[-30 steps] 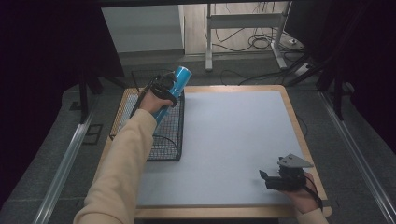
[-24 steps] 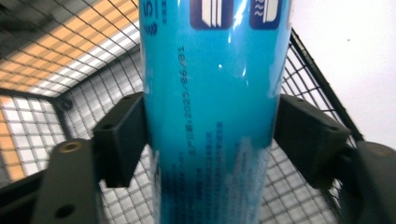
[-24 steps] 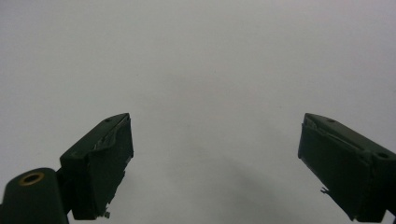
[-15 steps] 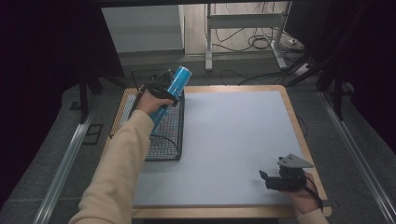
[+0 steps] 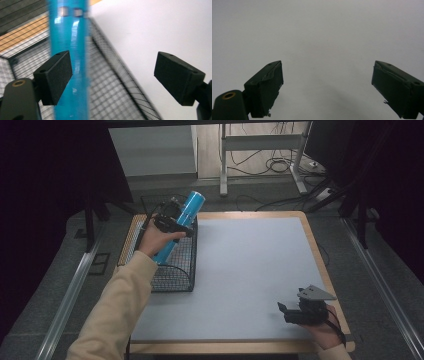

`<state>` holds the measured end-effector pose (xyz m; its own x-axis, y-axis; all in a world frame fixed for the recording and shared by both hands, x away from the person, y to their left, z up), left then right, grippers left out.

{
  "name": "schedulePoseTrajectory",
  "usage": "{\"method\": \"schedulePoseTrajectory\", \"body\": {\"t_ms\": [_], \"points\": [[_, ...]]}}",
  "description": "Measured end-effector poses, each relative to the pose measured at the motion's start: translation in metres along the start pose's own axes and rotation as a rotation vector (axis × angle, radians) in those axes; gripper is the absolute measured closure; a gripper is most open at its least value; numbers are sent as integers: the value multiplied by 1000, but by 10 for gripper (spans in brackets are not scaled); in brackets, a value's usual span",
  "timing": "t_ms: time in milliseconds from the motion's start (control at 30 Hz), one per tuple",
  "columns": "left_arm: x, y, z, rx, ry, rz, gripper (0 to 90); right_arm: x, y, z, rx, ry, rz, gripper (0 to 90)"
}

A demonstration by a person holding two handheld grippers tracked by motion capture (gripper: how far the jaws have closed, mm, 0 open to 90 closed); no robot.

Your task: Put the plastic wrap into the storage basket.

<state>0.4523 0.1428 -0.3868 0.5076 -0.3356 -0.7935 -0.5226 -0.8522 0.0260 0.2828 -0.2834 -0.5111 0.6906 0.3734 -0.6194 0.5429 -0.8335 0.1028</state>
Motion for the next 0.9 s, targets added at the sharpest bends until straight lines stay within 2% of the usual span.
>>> {"method": "schedulePoseTrajectory", "body": {"t_ms": [67, 167, 267, 367, 467, 600, 633, 733, 833, 900], "points": [[-7, 13, 4, 25, 23, 27, 153, 0, 0, 0, -1, 1, 1, 104], [-16, 32, 11, 37, 71, 87, 158, 0, -1, 0, -3, -1, 1, 104], [-20, 51, 18, 84, 89, 118, 165, 0, -1, 0, -2, 1, 4, 104], [-22, 68, 26, 113, 106, 159, 167, 0, -1, 0, -2, 0, 6, 104], [-23, 86, 37, 138, 105, 167, 173, 0, -2, 0, -3, -1, 6, 104], [-21, 113, 55, 196, 120, 220, 173, 0, -2, 0, -5, 0, 6, 104], [-20, 123, 63, 213, 122, 245, 174, 0, -2, 0, -7, 2, 6, 105], [-16, 139, 76, 250, 121, 277, 174, 0, -3, 0, -8, 5, 6, 104], [-10, 150, 91, 279, 99, 285, 174, -1, -4, 0, -16, 8, 5, 104], [-5, 157, 102, 282, 97, 295, 174, -1, -5, 0, -18, 12, 4, 104]]}}
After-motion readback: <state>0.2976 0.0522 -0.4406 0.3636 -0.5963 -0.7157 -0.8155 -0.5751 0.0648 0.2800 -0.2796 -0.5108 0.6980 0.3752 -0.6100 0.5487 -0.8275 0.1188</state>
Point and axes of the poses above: each handheld gripper's, and its own axes: x roughly forward along the jaws, z roughly out of its underside, y roughly to its right, the point moved 1 cm from there along x, roughly forward along the jaws, and after that the axes turned 1 degree about x, right-handed, at the moved point
